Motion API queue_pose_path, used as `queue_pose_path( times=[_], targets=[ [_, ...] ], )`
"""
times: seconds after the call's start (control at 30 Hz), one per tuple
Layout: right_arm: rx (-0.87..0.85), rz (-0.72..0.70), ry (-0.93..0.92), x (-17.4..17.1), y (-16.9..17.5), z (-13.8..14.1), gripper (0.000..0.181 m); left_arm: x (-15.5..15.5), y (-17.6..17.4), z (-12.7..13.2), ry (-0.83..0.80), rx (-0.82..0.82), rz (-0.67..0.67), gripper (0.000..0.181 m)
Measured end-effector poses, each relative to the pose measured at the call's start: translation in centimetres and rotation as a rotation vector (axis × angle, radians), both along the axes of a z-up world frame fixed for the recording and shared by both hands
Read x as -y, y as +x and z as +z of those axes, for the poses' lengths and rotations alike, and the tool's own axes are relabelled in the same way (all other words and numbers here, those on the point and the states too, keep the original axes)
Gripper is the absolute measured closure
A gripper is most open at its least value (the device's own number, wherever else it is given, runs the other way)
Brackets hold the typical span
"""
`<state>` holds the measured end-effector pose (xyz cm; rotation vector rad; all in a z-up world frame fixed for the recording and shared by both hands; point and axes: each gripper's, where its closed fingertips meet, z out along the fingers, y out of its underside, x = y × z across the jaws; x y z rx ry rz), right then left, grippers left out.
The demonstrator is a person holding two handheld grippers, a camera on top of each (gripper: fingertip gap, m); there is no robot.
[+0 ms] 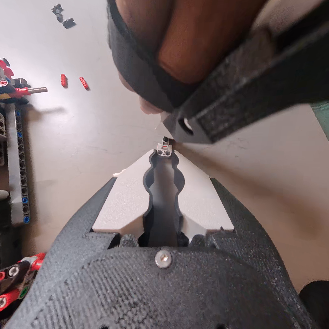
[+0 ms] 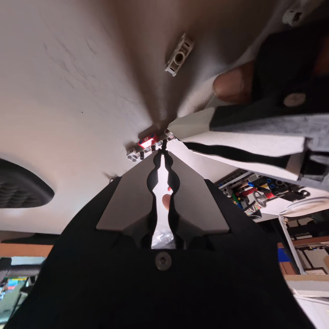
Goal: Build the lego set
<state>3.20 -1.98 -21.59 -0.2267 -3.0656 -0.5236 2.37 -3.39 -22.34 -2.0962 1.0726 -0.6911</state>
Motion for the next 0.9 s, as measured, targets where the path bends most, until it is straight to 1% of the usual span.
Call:
queue_pose_path(
  times=[0.3, 0.57, 0.67, 0.77, 0.9],
  targets=[
    [0.064, 0.083, 0.115, -0.4, -0.3, 0.0, 0.179, 0.0, 0.0, 0.0, -0.002, 0.003, -0.018, 0.167],
    [0.035, 0.14, 0.249, -0.7, -0.5, 0.1, 0.179, -0.2, -0.1, 0.0, -0.002, 0.004, -0.002, 0.167],
    [0.036, 0.14, 0.306, -0.7, -0.5, 0.1, 0.179, -0.2, -0.1, 0.0, -0.001, 0.001, -0.002, 0.167],
    [0.04, 0.11, 0.298, -0.3, -0.5, 0.2, 0.179, -0.1, -0.1, -0.1, 0.008, -0.009, -0.002, 0.167],
    [0.011, -0.061, 0.118, 0.3, -0.3, 0.2, 0.179, -0.1, -0.1, -0.1, 0.012, -0.012, 0.0, 0.167]
  ],
)
